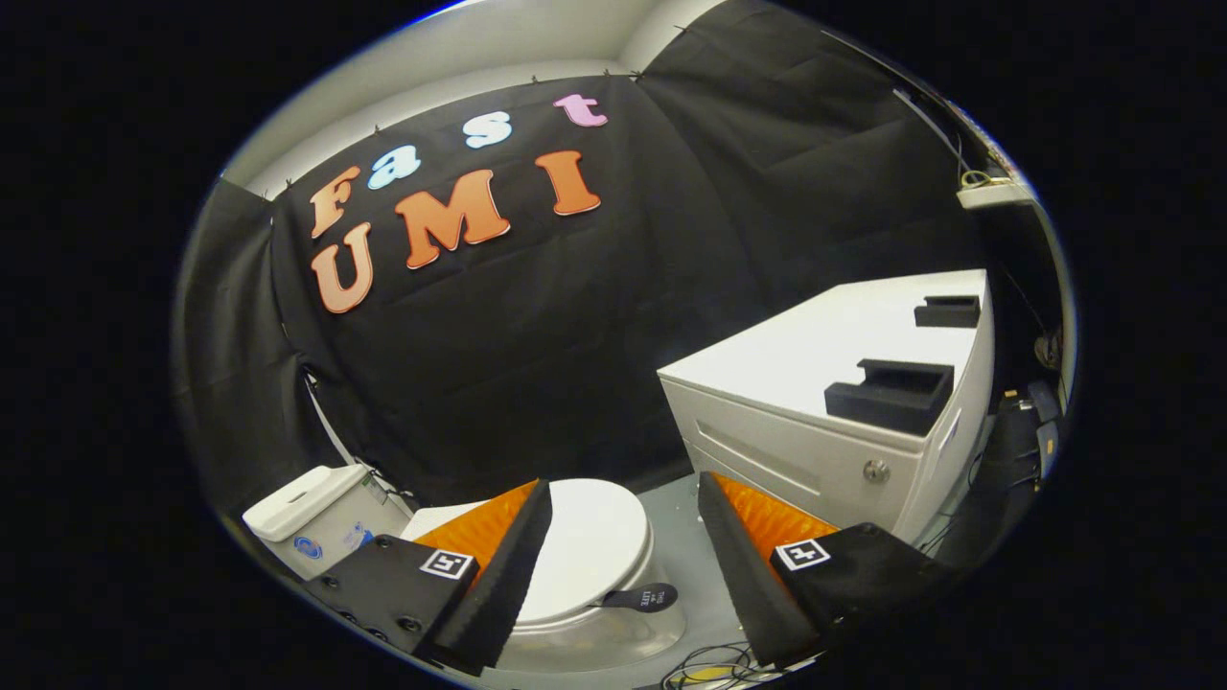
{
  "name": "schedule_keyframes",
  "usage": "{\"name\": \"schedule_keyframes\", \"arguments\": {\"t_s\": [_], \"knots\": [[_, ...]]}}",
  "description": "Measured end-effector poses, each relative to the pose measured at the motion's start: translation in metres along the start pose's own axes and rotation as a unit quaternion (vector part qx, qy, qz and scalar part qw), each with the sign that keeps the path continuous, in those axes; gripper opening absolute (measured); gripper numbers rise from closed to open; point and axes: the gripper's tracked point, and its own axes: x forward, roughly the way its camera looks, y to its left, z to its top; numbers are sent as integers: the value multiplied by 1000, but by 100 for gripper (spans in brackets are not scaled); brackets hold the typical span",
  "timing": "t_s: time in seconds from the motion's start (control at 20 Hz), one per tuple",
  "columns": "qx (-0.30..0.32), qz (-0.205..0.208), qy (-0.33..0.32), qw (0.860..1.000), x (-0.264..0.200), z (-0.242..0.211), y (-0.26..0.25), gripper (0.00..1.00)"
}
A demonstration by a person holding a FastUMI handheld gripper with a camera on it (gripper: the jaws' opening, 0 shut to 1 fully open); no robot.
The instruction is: Open the toilet lid.
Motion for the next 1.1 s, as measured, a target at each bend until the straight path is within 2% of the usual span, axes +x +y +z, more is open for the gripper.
{"name": "schedule_keyframes", "arguments": {"t_s": [0.3, 0.45, 0.5, 0.7, 0.9, 1.1], "knots": [[51, -23, 44, 997, 15, -64, -24, 98], [88, -28, 89, 992, 15, -100, -31, 98], [107, -23, 115, 987, 10, -116, -28, 98], [178, -43, 142, 973, 20, -153, -40, 99], [274, -59, 145, 949, 24, -169, -53, 98], [338, -43, 147, 929, 29, -176, -49, 97]]}}
